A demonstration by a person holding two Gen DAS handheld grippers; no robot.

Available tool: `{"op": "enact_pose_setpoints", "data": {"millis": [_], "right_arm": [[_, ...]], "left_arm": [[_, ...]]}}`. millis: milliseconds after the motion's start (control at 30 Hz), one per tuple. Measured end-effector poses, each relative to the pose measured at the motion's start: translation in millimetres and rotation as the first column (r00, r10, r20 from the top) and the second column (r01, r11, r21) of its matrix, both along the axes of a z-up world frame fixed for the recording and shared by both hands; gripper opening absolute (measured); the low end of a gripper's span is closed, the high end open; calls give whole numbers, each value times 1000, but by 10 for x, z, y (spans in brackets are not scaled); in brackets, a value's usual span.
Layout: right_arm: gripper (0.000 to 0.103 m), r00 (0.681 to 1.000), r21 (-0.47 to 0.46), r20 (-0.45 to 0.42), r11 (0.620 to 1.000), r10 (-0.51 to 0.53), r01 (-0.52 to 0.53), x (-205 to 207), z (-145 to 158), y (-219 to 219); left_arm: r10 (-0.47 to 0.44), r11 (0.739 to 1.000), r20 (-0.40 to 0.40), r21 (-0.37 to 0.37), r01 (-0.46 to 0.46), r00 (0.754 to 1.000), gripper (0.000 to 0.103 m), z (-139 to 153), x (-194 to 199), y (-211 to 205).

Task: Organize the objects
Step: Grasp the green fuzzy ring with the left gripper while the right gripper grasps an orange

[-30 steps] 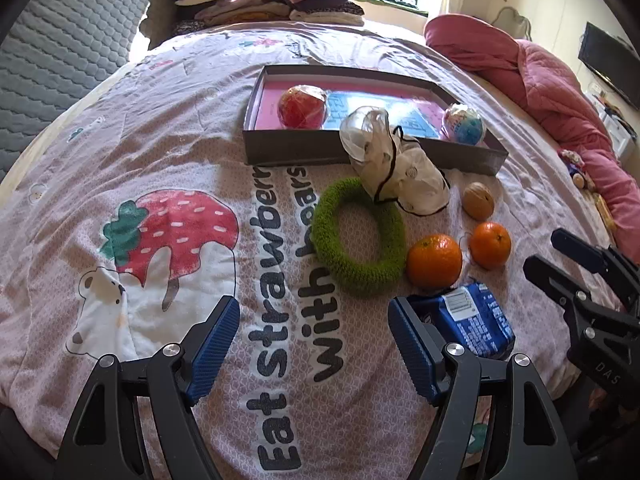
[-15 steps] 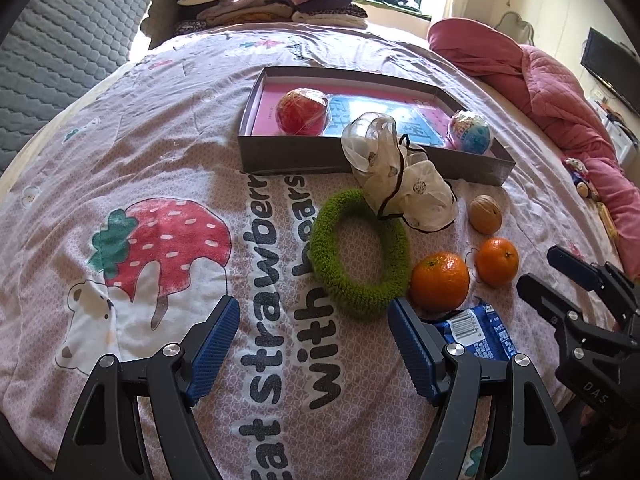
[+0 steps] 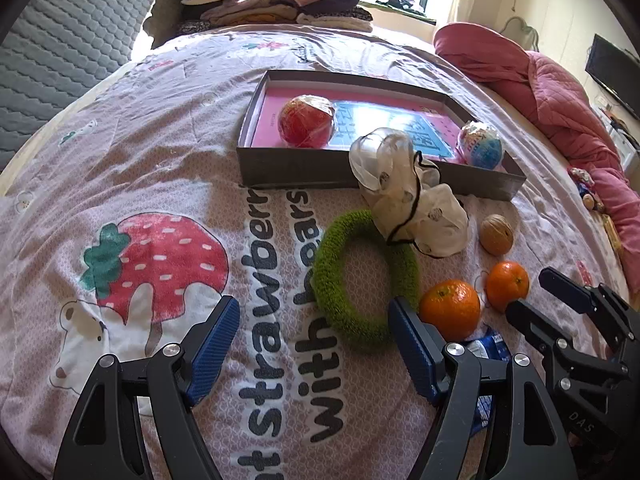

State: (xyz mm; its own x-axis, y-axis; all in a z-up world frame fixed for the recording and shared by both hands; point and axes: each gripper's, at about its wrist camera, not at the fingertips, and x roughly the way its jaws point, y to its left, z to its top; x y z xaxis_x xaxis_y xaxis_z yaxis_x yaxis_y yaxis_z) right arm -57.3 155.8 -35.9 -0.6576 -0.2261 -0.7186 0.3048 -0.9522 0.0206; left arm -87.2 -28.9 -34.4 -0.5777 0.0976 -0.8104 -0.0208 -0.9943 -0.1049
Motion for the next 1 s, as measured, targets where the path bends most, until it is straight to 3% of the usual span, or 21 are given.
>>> {"op": "enact_pose_setpoints", "data": {"millis": [567, 1000], "right_arm": [[56, 1000, 3, -4, 1000, -14, 14, -128, -91, -9], [42, 1000, 9, 9, 1000, 15, -15, -147, -169, -63]], "left_arm": [[31, 999, 2, -42, -31, 1000, 76, -169, -238, -38], [27, 999, -41, -25, -28, 999, 52, -173, -241, -30]]}}
